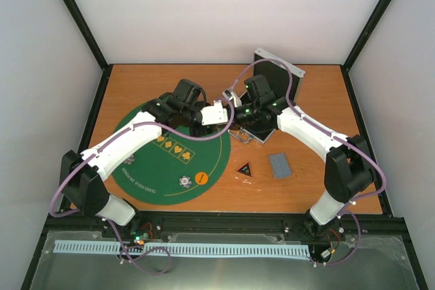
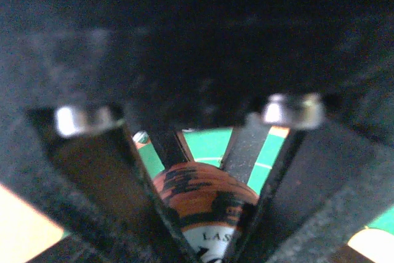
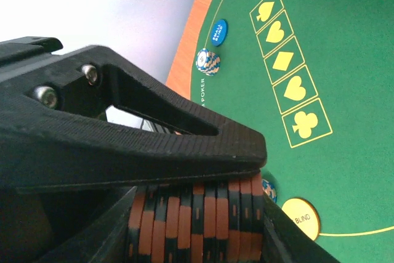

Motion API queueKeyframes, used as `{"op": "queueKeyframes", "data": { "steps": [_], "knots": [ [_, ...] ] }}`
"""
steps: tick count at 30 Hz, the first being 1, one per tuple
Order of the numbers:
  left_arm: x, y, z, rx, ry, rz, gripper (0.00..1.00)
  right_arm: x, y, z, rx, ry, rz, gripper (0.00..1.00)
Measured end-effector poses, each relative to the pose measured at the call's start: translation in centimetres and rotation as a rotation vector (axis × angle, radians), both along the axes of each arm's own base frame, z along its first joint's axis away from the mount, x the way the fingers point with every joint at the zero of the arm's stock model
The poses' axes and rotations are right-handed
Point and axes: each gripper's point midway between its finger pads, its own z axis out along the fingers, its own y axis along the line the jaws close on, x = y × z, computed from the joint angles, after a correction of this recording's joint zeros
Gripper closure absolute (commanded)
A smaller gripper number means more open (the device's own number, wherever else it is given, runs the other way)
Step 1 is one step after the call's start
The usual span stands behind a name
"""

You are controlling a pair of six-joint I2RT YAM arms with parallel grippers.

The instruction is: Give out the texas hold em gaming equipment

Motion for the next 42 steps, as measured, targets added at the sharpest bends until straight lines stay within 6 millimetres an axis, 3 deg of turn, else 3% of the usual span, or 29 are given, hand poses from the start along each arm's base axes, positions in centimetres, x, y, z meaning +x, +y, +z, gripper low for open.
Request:
{"op": "queueKeyframes", "data": {
  "steps": [7,15,18,19,23,25,33,42],
  "knots": [
    [-0.1,-0.2,0.1,-0.009,0.001,-0.010,0.48,0.0,0.1,0.1,0.004,-0.010,0.004,0.97],
    [-0.1,-0.2,0.2,-0.010,-0.002,-0.016,0.98,0.0,0.0,0.0,0.002,0.019,-0.007,0.97],
    [-0.1,-0.2,0.1,-0.010,-0.002,-0.017,1.00,0.0,0.0,0.1,0.002,0.019,-0.006,0.97],
    [-0.1,-0.2,0.1,-0.010,-0.002,-0.016,0.99,0.0,0.0,0.0,0.001,0.019,-0.006,0.93],
    [-0.1,-0.3,-0.1,-0.011,-0.002,-0.016,0.99,0.0,-0.1,-0.2,-0.011,0.017,-0.010,0.52],
    [-0.1,-0.3,-0.3,-0.012,-0.001,-0.014,0.99,-0.1,-0.2,-0.5,-0.022,0.012,-0.010,0.42],
    [-1.2,0.3,-2.2,-0.002,0.058,0.002,0.99,0.2,-0.8,-2.0,-0.079,-0.038,-0.020,0.23],
    [-1.6,2.1,-5.0,0.022,0.132,0.048,1.00,0.8,-2.9,-3.6,-0.139,-0.045,-0.078,0.16]
  ]
}}
